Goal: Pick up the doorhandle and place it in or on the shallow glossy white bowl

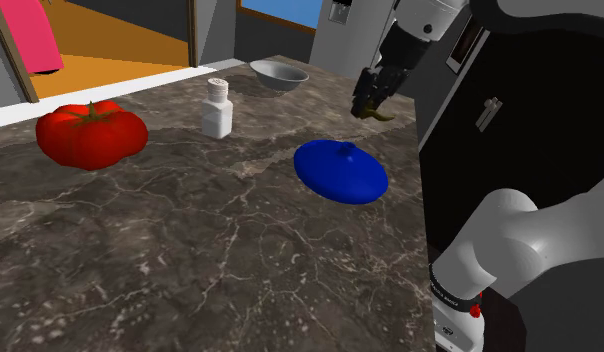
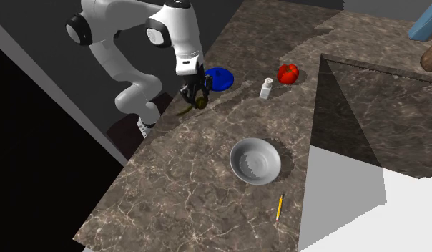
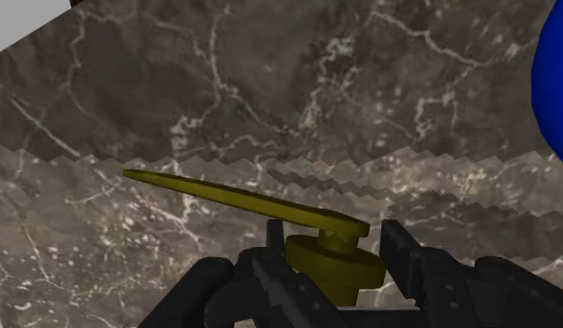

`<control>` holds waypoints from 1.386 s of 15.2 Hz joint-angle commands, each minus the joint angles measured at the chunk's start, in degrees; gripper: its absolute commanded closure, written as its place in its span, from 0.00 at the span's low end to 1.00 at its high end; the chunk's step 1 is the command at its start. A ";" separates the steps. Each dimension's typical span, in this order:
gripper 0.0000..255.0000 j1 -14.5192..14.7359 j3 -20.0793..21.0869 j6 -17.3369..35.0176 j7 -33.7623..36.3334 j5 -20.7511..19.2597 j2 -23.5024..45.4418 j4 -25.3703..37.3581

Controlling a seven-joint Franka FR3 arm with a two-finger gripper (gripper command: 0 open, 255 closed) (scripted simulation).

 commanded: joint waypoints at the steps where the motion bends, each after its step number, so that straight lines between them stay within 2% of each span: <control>1: 1.00 -0.10 -0.13 -1.34 -0.12 -0.11 0.36 1.69; 14: 1.00 -0.74 -0.50 -10.19 -0.50 -0.75 4.04 14.22; 21: 1.00 -2.65 -0.08 -6.26 -0.96 -2.74 19.01 25.21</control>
